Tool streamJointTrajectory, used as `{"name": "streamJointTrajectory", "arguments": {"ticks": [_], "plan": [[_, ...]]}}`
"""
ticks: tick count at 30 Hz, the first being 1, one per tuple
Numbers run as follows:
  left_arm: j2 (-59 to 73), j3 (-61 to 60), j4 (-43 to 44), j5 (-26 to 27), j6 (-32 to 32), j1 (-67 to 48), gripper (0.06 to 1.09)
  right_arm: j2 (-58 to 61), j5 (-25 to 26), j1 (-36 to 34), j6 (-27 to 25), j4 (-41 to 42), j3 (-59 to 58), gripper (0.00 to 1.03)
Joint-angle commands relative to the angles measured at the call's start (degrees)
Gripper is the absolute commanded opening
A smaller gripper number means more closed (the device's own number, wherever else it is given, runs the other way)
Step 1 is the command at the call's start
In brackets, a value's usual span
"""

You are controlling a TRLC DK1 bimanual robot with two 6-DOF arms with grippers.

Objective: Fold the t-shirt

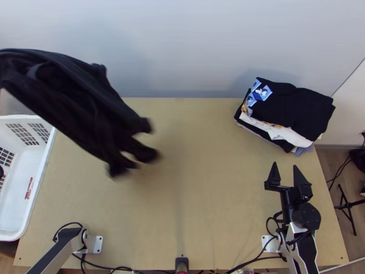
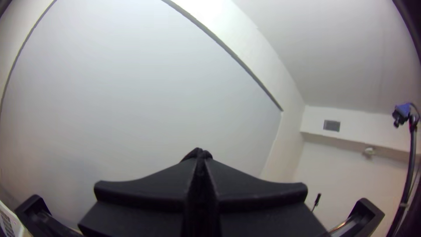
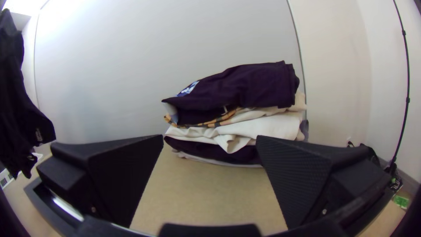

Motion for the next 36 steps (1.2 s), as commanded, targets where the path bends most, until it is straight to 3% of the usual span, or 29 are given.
{"name": "streamJointTrajectory", "arguments": {"ticks": [1, 3, 6, 11, 15, 22, 36], "plan": [[-2.3, -3.0, 3.8, 0.2, -15.0, -3.3, 0.09, 0.0, 0.0, 0.0, 0.0, 0.0, 0.0, 0.98], [-2.7, -9.6, 3.9, 0.0, -13.6, -3.3, 0.09, 0.0, 0.0, 0.0, 0.0, 0.0, 0.0, 0.98], [-3.0, -26.7, 6.8, -2.5, -5.1, -3.8, 0.09, 0.0, 0.0, 0.0, 0.0, 0.0, 0.0, 0.98], [0.0, -57.4, 10.6, -0.3, 16.7, 3.7, 0.09, 0.0, 0.0, 0.0, 0.0, 0.0, 0.0, 0.98], [5.3, -73.4, 20.4, 1.1, 29.5, 12.0, 0.09, 0.0, 0.0, 0.0, 0.0, 0.0, 0.0, 0.98], [14.1, -74.8, 19.7, 1.2, 37.0, 21.5, 0.09, 0.0, 0.0, 0.0, 0.0, 0.0, 0.0, 0.98], [27.7, -64.3, 19.7, 1.2, 40.7, 31.8, 0.09, 0.0, 0.0, 0.0, 0.0, 0.0, 0.0, 0.98]]}}
